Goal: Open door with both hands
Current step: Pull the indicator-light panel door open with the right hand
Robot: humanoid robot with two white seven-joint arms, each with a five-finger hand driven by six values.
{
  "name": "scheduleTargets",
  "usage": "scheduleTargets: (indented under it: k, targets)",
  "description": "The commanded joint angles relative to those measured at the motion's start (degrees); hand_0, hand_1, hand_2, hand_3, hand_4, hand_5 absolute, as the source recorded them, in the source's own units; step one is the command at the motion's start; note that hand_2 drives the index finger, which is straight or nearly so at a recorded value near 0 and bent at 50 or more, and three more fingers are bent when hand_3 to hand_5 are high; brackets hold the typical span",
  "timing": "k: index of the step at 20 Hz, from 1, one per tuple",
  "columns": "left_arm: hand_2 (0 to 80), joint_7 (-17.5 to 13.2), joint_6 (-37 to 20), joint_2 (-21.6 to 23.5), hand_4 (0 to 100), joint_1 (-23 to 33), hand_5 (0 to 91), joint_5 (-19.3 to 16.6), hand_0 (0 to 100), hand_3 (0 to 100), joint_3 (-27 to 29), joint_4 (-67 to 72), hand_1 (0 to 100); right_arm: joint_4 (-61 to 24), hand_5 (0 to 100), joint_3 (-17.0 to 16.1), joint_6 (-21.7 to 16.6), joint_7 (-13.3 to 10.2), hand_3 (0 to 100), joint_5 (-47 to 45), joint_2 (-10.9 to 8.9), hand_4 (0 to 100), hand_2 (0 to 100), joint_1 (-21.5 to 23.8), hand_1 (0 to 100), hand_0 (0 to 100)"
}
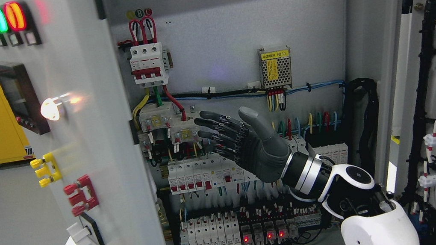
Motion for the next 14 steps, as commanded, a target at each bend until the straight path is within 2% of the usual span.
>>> scheduleTargets:
  k: [1,3,5,8,11,14]
  targets:
    - [0.0,0.0,0.0,0.0,0,0.0,0.0,0.0,0,0,0.0,0.0,0,-6.5,0,0.8,0.9,0.7,0,-3.9,-0.27,0,0,2.3,12,20]
    - [0.0,0.0,0.0,0.0,0,0.1,0.0,0.0,0,0,0.0,0.0,0,-8.5,0,3.4,2.4,0.5,0,-4.7,-0.27,0,0,3.7,12,20]
    - [0.0,-0.1,0.0,0.0,0,0.0,0.0,0.0,0,0,0.0,0.0,0,-10.5,0,7.1,2.6,0.3,0,-4.7,-0.27,0,0,5.9,12,20]
    - [0.0,-0.3,0.0,0.0,0,0.0,0.0,0.0,0,0,0.0,0.0,0,-12.7,0,10.3,2.4,0.0,0,-4.3,-0.18,0,0,9.3,12,20]
    - [0.0,-0.3,0.0,0.0,0,0.0,0.0,0.0,0,0,0.0,-0.1,0,-13.3,0,16.3,1.9,0.0,0,-4.3,-0.35,0,0,12.1,12,20]
    - [0.0,-0.4,0.0,0.0,0,0.1,0.0,0.0,0,0,0.0,-0.1,0,-14.8,0,18.8,1.9,0.3,0,-4.3,-0.09,0,0,14.1,12,20]
